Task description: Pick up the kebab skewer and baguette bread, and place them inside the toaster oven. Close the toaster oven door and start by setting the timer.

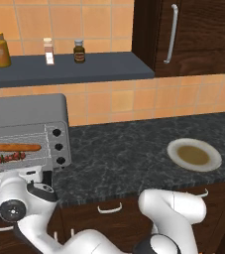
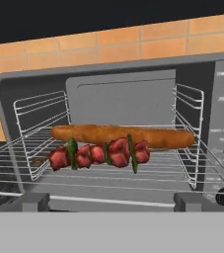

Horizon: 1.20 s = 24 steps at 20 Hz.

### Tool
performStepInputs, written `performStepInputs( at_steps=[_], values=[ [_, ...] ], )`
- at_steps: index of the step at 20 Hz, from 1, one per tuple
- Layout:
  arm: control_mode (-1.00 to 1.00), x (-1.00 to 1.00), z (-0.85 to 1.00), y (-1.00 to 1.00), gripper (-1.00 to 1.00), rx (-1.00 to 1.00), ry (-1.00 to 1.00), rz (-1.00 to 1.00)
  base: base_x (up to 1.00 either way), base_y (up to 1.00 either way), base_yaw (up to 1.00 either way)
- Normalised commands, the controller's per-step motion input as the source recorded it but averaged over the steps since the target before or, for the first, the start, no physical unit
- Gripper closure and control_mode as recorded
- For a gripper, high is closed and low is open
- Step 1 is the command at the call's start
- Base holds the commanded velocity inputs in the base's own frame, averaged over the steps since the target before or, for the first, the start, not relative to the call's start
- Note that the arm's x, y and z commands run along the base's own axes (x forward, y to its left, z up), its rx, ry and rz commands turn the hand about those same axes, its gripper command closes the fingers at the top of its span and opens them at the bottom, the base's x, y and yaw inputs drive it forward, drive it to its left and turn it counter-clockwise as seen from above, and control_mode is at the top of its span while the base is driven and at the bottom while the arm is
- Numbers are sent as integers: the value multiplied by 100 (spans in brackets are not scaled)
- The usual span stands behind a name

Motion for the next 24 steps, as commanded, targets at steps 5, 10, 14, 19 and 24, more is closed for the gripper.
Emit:
performStepInputs(
  at_steps=[5,10,14,19,24],
  values=[
    [-100,1,0,2,-100,0,-6,0,0,0,0],
    [-100,-10,0,15,-100,1,-5,-3,0,0,0],
    [-100,-5,0,22,-100,4,-3,-10,0,0,0],
    [-100,-18,0,16,-100,1,0,-4,0,0,0],
    [-100,-5,0,6,-100,0,0,0,0,0,0]
  ],
)
